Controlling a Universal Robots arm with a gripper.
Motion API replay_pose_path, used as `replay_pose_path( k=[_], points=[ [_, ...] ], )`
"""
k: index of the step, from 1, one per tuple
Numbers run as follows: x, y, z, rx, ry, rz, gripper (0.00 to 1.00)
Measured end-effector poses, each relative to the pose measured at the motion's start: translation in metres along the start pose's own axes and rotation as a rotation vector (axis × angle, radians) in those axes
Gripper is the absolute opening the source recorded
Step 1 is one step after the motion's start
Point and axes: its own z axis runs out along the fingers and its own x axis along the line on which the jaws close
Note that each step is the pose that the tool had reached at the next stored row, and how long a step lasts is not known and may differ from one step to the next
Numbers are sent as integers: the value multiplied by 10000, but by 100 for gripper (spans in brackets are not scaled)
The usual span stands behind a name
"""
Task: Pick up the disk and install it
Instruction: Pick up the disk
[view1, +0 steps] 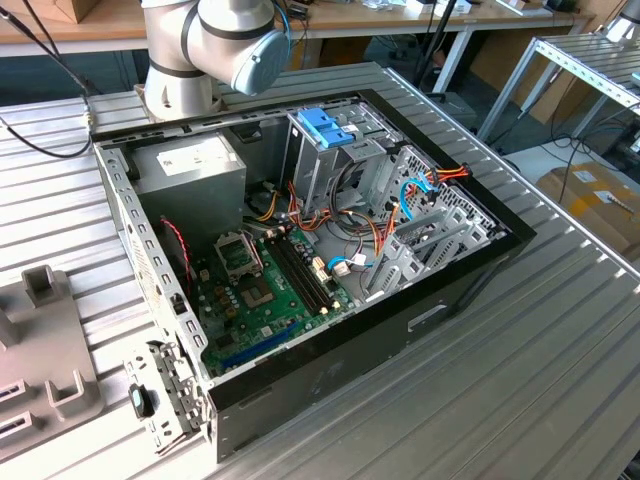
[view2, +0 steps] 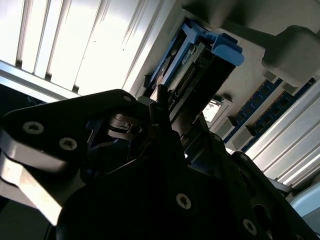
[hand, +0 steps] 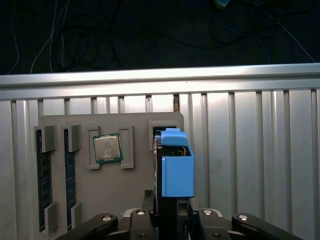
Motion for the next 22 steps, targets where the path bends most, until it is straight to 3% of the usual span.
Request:
replay_pose_path(
  k=[10, 12, 14, 22],
  points=[
    [0, 0, -2, 8, 4, -221, 35],
    [1, 0, -22, 5, 10, -221, 35],
    [3, 0, -90, 8, 9, -221, 35],
    [4, 0, -103, 8, 9, -221, 35]
  ],
)
